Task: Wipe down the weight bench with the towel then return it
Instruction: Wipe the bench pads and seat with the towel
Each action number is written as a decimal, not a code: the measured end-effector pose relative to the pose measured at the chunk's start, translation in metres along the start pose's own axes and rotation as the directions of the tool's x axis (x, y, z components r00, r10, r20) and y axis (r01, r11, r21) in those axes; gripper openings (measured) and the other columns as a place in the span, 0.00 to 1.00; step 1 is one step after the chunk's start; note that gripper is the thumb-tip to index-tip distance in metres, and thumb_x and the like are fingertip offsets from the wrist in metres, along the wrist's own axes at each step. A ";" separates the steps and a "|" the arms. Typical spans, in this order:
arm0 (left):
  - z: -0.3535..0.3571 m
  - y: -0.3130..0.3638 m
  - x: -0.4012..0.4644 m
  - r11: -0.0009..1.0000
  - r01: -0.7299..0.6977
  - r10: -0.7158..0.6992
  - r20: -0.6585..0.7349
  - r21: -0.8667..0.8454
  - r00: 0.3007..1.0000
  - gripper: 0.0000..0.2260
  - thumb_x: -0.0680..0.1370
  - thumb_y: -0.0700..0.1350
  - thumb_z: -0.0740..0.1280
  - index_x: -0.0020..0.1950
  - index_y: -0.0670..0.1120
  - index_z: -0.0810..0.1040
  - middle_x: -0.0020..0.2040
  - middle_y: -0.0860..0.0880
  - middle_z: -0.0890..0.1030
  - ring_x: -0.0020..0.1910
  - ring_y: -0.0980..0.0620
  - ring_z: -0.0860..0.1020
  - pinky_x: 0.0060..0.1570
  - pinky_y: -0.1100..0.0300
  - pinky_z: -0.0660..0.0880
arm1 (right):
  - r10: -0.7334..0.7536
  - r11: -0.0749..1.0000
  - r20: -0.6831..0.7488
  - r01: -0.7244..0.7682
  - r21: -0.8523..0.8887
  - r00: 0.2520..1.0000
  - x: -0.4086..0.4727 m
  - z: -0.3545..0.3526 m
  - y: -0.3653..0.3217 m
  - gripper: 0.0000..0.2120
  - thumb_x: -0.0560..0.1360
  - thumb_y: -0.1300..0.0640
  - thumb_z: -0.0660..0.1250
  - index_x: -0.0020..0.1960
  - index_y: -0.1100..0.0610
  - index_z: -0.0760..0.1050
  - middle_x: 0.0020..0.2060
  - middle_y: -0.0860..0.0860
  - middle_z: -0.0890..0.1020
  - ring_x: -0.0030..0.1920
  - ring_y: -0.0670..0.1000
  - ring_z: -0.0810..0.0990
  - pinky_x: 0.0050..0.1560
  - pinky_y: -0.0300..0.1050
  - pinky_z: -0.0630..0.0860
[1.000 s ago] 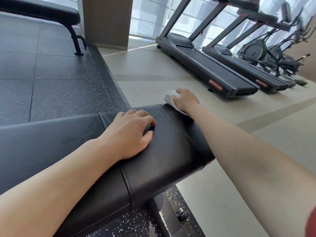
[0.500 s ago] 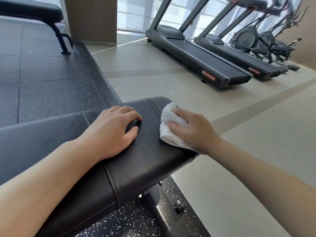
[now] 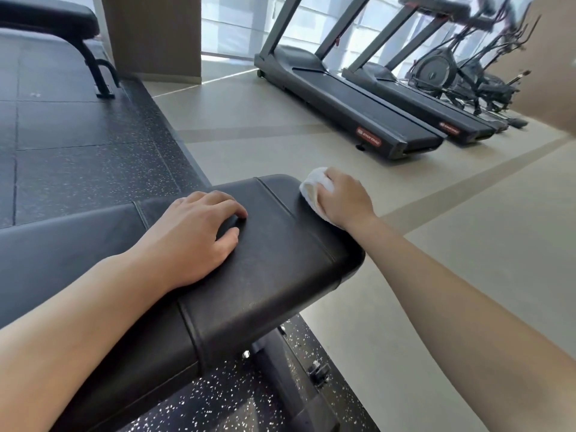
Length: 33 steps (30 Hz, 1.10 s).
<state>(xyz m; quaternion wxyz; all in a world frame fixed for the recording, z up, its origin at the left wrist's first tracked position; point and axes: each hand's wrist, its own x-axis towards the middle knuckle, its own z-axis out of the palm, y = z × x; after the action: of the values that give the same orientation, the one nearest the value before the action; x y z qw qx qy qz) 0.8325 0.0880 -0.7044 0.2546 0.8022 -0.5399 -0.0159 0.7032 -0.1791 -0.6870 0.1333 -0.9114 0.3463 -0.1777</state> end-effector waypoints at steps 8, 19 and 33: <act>0.002 0.000 0.000 0.999 0.004 -0.005 0.016 0.036 1.000 0.22 0.77 0.57 0.55 0.66 0.56 0.78 0.69 0.57 0.76 0.70 0.49 0.72 0.73 0.47 0.66 | -0.203 0.979 -0.124 0.203 -0.013 0.971 -0.130 -0.021 0.002 0.14 0.78 0.38 0.60 0.55 0.46 0.70 0.33 0.52 0.80 0.38 0.63 0.80 0.38 0.53 0.76; 0.002 0.001 0.002 0.999 0.013 -0.014 0.023 0.039 1.000 0.20 0.77 0.57 0.55 0.65 0.57 0.78 0.68 0.57 0.77 0.68 0.49 0.73 0.72 0.46 0.67 | 0.082 0.972 0.008 -0.082 0.222 0.997 0.014 0.008 0.027 0.17 0.82 0.53 0.62 0.36 0.55 0.65 0.31 0.48 0.70 0.39 0.54 0.69 0.37 0.50 0.64; 0.004 0.004 0.001 0.999 0.041 -0.045 -0.126 -0.032 0.991 0.16 0.77 0.52 0.59 0.56 0.57 0.84 0.59 0.60 0.82 0.58 0.50 0.77 0.63 0.45 0.73 | -0.198 0.976 -0.156 0.209 0.060 0.968 -0.143 -0.012 -0.012 0.11 0.78 0.41 0.64 0.46 0.45 0.64 0.30 0.43 0.72 0.34 0.57 0.76 0.35 0.48 0.70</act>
<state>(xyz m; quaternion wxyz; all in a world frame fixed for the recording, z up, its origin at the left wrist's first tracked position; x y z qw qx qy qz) 0.8282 0.0841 -0.7057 0.2997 0.8091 -0.5050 0.0215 0.6055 -0.0750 -0.7045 0.1225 -0.9206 0.2530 -0.2711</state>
